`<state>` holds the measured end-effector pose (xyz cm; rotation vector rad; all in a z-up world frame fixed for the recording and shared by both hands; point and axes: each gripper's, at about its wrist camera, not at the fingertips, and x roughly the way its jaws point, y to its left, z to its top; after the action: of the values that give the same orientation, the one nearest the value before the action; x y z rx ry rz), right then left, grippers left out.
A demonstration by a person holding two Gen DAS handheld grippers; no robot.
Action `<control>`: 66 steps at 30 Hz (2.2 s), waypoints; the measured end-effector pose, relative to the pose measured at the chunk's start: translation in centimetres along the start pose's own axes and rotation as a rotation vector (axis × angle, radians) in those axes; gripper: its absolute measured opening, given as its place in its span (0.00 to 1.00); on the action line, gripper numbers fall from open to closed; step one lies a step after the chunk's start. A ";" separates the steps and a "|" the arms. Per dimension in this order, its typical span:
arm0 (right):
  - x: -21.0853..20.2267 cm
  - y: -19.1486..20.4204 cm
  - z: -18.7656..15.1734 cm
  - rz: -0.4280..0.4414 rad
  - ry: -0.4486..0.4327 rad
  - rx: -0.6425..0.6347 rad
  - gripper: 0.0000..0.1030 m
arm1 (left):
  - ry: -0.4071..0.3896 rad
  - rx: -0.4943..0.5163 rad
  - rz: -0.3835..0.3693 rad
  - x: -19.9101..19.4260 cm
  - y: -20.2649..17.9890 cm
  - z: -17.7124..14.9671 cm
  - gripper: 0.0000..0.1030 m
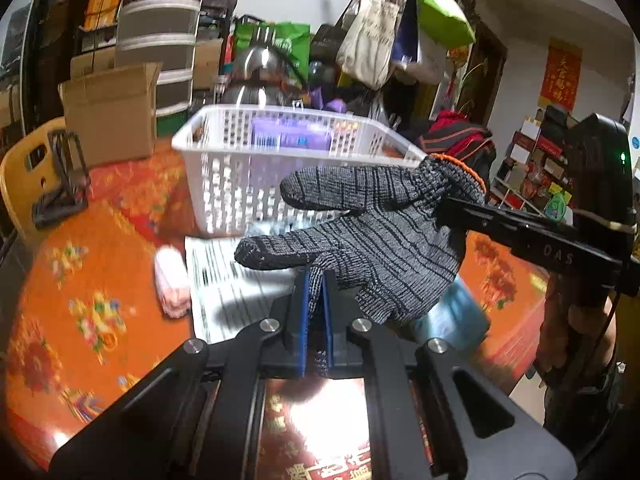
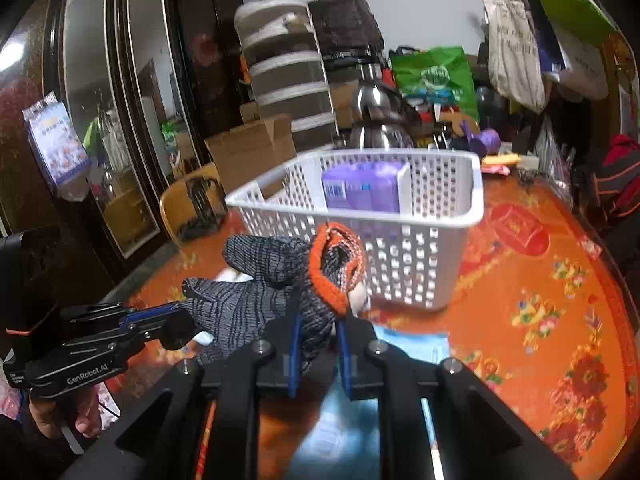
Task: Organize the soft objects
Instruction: 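Lift the gray gloves and carry them over the white basket, then open both grippers to drop the gloves into the basket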
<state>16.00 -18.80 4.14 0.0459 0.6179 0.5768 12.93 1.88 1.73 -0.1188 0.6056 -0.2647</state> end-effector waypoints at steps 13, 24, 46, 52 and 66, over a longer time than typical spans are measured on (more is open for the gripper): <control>-0.6 -1.1 11.7 -0.033 -0.127 0.032 0.13 | -0.114 0.051 0.034 0.5 0.5 15.9 0.05; 9.3 -4.4 12.6 -0.122 0.054 0.061 0.13 | 0.060 0.042 0.138 12.3 3.0 21.5 0.05; 11.5 -6.1 9.5 -0.199 0.111 0.053 0.75 | 0.076 -0.032 0.181 14.5 6.0 16.2 0.86; 10.5 -5.7 8.4 -0.209 0.087 0.045 0.76 | 0.073 -0.051 0.166 12.7 5.8 14.7 0.87; 5.2 -4.0 5.6 -0.167 0.022 0.041 0.77 | 0.034 -0.026 0.159 6.2 3.5 10.7 0.87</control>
<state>24.55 -18.79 5.10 0.0260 0.6486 0.4033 24.79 3.86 6.43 -0.0906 0.6485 -0.1050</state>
